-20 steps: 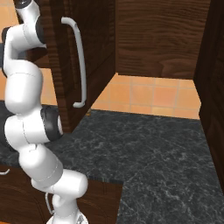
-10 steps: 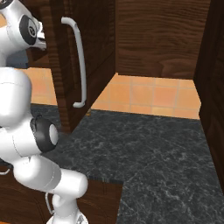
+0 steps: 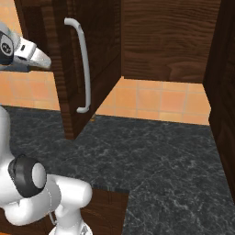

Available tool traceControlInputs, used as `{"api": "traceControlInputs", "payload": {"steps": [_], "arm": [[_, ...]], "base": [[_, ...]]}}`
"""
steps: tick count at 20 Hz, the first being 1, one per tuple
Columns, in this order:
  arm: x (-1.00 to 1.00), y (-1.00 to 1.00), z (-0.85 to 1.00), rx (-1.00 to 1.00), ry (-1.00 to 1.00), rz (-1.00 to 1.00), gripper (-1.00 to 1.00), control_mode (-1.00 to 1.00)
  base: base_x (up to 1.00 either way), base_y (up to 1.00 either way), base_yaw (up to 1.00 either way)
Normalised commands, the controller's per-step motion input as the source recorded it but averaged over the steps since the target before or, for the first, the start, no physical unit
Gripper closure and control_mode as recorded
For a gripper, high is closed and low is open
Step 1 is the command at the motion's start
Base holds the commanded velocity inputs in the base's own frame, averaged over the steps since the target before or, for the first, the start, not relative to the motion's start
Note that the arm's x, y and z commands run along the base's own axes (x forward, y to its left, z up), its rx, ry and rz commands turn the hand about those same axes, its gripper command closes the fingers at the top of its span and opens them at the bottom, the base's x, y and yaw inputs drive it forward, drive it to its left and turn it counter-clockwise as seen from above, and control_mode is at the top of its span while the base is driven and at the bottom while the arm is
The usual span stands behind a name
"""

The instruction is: Put the shaker and condiment bottle from the counter next to their counterparts in the cabinet.

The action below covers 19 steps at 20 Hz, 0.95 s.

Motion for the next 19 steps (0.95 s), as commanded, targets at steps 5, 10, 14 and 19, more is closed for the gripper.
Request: {"api": "traceControlInputs", "payload": {"steps": [5,10,14,19], "arm": [[-1.0,-0.01,-0.53,0.04,-0.01,-0.1,-1.0,-1.0],[-1.0,-0.02,-0.57,0.05,0.0,-0.1,-1.0,-1.0],[-1.0,0.0,-0.71,0.04,-0.02,-0.11,-1.0,-1.0],[-0.97,0.0,-0.75,0.02,-0.02,-0.08,-1.0,-1.0]], "base": [[0.0,0.0,0.0],[0.0,0.0,0.0],[0.0,0.0,0.0],[0.0,0.0,0.0]]}}
